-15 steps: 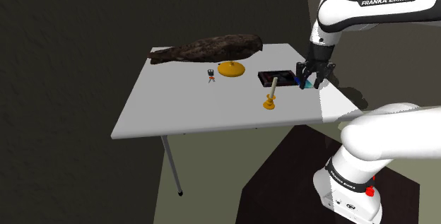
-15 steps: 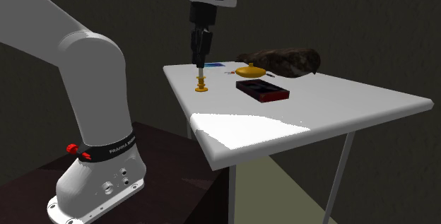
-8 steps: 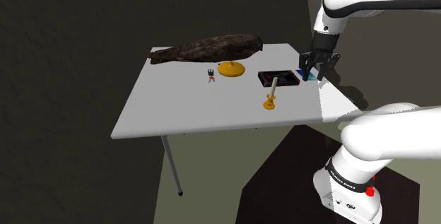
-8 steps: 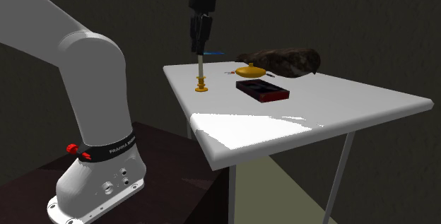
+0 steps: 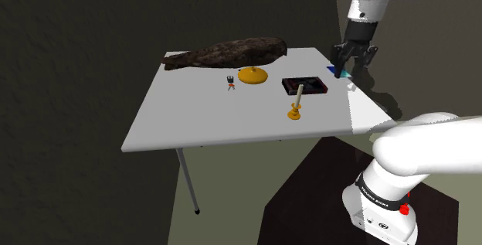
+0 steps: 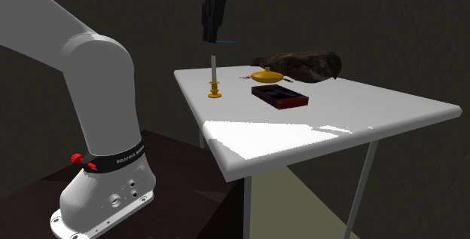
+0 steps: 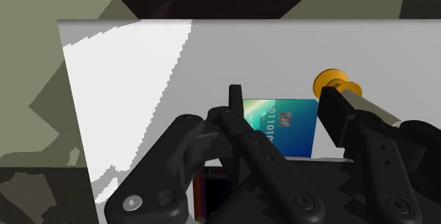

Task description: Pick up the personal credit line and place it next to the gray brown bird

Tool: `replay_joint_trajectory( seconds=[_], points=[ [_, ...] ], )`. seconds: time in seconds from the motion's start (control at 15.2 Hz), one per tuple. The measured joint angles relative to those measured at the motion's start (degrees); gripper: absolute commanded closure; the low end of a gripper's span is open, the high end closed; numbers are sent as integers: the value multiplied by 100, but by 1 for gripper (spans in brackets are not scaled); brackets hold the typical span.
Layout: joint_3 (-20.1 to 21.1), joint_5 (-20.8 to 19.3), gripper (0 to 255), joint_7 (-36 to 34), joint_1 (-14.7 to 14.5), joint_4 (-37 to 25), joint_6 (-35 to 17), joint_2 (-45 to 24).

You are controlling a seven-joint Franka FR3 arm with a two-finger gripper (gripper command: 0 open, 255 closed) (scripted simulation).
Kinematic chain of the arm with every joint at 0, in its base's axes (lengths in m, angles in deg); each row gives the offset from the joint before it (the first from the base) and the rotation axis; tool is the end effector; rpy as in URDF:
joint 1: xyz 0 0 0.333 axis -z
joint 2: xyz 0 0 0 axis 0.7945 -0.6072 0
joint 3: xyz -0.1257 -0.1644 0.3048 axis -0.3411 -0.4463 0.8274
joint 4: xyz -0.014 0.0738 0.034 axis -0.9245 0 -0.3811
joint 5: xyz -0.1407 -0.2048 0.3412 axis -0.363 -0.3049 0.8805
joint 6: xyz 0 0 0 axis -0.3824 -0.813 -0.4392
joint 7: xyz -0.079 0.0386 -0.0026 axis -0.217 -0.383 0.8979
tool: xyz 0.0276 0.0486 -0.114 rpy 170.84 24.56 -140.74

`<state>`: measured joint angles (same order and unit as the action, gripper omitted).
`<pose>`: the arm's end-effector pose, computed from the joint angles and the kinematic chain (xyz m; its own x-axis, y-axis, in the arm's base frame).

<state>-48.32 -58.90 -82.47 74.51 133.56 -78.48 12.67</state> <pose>0.2443 -0.1354 0.5493 0.7479 -0.6480 -0.1444 -0.6577 -0.7528 -0.0283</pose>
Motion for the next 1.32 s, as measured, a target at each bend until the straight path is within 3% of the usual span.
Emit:
replay_joint_trajectory(
  seconds=[0.33,0.79,1.32],
  points=[
    [81,87,255,-92,-59,-447,155,-289],
    [455,424,255,-538,-305,-1343,-349,-1665],
    [824,607,255,-1059,-517,-2939,-519,-3389]
  ],
)
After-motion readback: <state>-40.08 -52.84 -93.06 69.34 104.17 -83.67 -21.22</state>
